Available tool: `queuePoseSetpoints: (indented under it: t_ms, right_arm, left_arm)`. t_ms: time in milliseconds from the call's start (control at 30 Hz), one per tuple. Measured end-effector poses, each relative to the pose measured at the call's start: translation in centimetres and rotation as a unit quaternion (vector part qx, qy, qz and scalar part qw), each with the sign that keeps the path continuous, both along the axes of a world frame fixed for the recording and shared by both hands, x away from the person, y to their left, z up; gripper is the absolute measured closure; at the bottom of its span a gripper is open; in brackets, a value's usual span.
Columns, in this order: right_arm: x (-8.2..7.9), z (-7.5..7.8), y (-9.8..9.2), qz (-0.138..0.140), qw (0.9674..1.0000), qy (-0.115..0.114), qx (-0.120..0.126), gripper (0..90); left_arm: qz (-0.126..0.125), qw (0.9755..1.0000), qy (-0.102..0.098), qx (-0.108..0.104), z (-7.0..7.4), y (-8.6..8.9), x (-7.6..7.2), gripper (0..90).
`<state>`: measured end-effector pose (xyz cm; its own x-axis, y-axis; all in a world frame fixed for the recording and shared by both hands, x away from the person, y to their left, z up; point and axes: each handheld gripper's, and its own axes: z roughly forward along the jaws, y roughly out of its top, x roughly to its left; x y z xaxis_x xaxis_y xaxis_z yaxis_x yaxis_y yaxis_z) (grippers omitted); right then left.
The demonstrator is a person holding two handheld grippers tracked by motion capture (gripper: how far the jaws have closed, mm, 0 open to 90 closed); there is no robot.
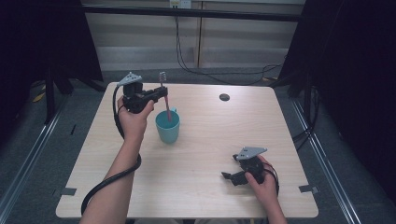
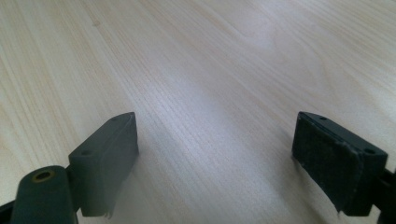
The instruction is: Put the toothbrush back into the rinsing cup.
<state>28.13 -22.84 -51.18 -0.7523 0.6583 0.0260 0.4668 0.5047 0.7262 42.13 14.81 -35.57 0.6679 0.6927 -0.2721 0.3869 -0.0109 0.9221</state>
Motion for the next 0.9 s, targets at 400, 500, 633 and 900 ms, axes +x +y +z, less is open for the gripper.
queuePoseSetpoints:
  t_ms: [400, 500, 633, 900]
  right_arm:
    - [0.0, 0.0, 0.0, 0.0, 1.0, 0.0, 0.0, 14.0]
    - [0.0, 0.0, 0.0, 0.0, 1.0, 0.0, 0.0, 14.0]
    - [0.0, 0.0, 0.0, 0.0, 1.0, 0.0, 0.0, 14.0]
    - [0.0, 0.0, 0.0, 0.001, 1.0, -0.001, 0.0, 14.0]
  left_arm:
    - [0.0, 0.9999, 0.011, 0.001, -1.5, -0.2, -0.1, 82.3]
    - [0.001, 0.9999, 0.016, 0.001, -2.0, -0.3, -0.2, 82.3]
    - [0.003, 0.9998, 0.018, 0.004, -2.4, -0.3, -0.3, 82.2]
    - [0.007, 0.9997, 0.023, 0.007, -3.3, -0.5, -0.3, 82.2]
